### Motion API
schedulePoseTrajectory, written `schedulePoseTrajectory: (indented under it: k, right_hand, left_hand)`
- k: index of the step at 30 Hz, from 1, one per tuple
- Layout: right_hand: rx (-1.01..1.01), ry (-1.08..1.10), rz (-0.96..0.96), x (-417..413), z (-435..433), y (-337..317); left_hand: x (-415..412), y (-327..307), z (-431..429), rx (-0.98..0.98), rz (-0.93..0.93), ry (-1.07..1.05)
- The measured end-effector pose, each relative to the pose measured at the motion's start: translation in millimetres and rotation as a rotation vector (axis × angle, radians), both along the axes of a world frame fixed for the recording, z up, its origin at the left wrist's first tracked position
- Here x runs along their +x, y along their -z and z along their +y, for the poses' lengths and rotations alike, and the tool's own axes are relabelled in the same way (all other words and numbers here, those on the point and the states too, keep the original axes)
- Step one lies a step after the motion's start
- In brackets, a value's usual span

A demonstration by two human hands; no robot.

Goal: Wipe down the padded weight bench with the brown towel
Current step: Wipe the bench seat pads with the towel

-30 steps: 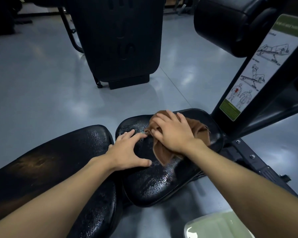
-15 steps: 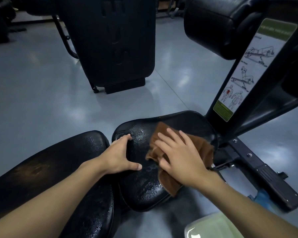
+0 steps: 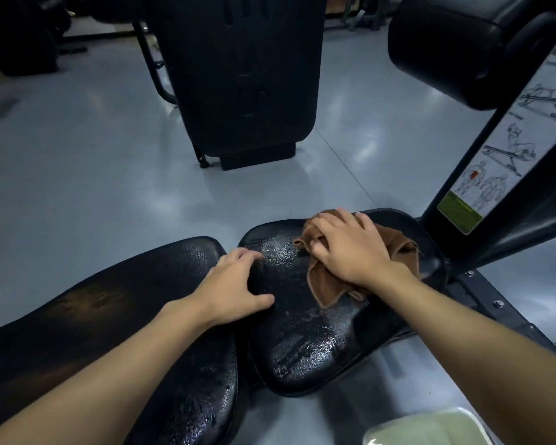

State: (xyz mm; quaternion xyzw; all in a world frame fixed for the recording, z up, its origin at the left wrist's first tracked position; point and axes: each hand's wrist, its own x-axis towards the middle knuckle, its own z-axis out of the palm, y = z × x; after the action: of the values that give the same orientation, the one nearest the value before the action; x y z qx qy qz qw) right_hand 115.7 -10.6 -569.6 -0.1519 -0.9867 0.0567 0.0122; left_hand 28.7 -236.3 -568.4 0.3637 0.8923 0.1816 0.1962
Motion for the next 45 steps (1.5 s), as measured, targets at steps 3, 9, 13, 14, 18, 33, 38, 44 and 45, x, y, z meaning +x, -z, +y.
schedulePoseTrajectory:
  k: [3,9,13,14,18,33,38,44,45]
  right_hand:
    - [-0.031,0.054,-0.052,-32,11,-3]
    - [0.002,-0.031,-0.044,-1,-3,-5]
    - [0.091,-0.109,0.052,69,-40,3]
    - [0.090,-0.122,0.081,88,-49,8]
    - [0.086,-0.178,0.163,132,-62,23]
    - [-0.070,0.008,-0.119,-62,-11,-4]
    - [-0.032,-0.198,-0.124,-24,-18,-5]
    - [0.047,-0.315,-0.004,77,-71,8]
    - [0.049,-0.323,0.024,94,-78,13]
  left_hand:
    - [-7,3,-11,-0.038,-0.036,0.029]
    - [-16,2,-17,-0.107,-0.119,0.104]
    - [-18,5,-21,-0.091,-0.119,0.110]
    - [-18,7,-21,-0.086,-0.116,0.107]
    - [-18,11,-21,-0.057,-0.103,0.099]
    - [-11,30,-29,0.066,-0.101,0.035]
    - [-11,28,-29,0.065,-0.107,0.026]
    - [-11,27,-28,0.050,-0.098,0.033]
    - [-12,27,-28,0.047,-0.099,0.032]
